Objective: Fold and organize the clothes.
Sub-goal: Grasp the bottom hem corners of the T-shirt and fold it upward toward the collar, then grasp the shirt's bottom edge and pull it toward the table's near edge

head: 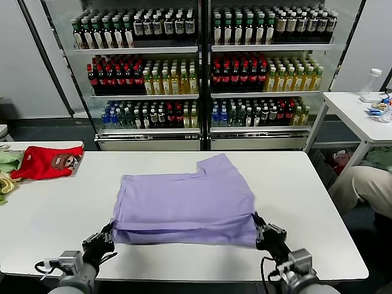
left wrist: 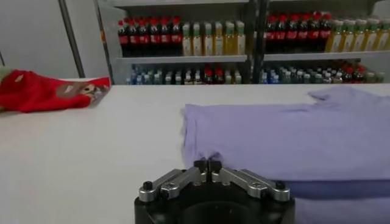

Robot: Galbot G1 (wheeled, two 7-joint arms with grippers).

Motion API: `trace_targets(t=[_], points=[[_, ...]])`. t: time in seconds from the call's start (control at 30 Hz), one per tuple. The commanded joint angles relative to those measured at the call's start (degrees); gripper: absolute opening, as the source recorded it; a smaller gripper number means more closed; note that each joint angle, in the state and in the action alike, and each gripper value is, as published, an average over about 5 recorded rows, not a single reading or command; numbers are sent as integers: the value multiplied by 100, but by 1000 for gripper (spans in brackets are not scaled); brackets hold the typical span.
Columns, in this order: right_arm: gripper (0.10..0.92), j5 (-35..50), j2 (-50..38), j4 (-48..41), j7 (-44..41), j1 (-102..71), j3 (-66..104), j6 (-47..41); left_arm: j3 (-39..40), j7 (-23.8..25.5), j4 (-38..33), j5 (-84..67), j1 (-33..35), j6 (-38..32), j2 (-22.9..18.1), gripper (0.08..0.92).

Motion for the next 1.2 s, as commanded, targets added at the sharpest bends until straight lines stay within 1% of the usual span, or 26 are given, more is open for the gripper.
trace_targets(t=[0.03, 0.3, 0.4, 0.47, 0.63, 0.77, 0.93, 1.0, 1.1, 1.2], points=[[118, -56, 118, -532, 6, 711, -302, -16, 147, 194, 692, 49, -717, -48, -50, 89], [123, -218, 169, -746, -1, 760, -422, -57, 206, 355, 880, 92, -892, -64, -55, 89], [174, -273, 218, -923, -14, 857, -493, -69, 206, 338, 876, 164, -882, -44, -53, 102], [233, -308, 294, -1082, -22, 990, -587, -75, 201, 318, 871, 229, -847, -43, -58, 131], [372, -309, 556, -1397, 43, 1362, -809, -211, 196, 290, 912, 382, -808, -123, -112, 270], [492, -275, 798, -1522, 161, 1656, -934, -680, 148, 287, 953, 517, -848, -173, -125, 383], [631, -139, 946, -1495, 274, 1831, -943, -917, -8, 209, 886, 415, -799, -162, 19, 530], [691, 2, 888, -1291, 327, 1719, -820, -945, -76, 144, 748, 250, -630, -128, 112, 590], [772, 370, 644, -704, 386, 1246, -496, -1069, -165, 93, 350, 24, -181, -24, 203, 677], [814, 783, 304, -56, 399, 462, -35, -1237, -236, 87, -221, -143, 402, 141, 211, 759]])
